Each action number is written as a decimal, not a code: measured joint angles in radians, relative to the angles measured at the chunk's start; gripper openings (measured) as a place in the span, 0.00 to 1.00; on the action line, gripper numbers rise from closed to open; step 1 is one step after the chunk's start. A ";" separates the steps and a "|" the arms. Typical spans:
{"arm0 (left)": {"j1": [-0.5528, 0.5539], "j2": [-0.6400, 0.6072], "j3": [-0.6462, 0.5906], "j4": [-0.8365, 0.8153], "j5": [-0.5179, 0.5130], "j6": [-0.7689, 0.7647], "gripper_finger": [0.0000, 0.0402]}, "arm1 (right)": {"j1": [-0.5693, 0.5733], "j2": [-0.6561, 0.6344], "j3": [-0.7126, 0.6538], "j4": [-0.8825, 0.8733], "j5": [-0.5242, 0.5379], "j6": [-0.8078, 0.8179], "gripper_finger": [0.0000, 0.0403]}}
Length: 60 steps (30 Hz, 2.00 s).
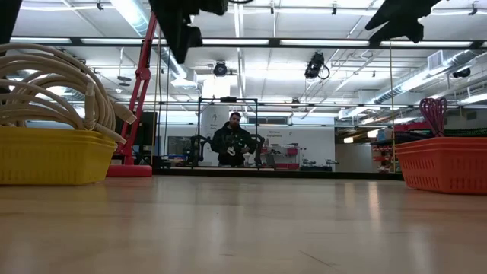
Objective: Pick & Place USB Port
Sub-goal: Put the light brown HDMI cable into the yellow bin
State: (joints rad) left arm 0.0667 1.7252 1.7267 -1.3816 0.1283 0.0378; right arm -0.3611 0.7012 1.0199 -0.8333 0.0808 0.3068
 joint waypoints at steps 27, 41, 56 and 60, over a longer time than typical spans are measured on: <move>-0.637 0.038 -0.330 0.366 -0.025 -0.709 0.48 | 0.001 0.034 0.000 0.035 -0.235 -0.121 0.47; -0.721 0.262 -0.329 0.400 0.055 -0.564 0.48 | 0.001 0.034 -0.001 0.096 -0.259 -0.083 0.47; -0.720 0.284 -0.329 0.437 -0.100 -0.332 0.48 | 0.001 0.034 -0.001 0.087 -0.254 -0.087 0.47; -0.720 0.284 -0.329 0.436 -0.119 -0.334 0.48 | 0.001 0.034 -0.001 0.084 -0.254 -0.089 0.47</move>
State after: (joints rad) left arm -0.6533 2.0094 1.3975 -0.9453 0.0094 -0.2964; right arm -0.3599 0.7357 1.0191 -0.7498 -0.1730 0.2173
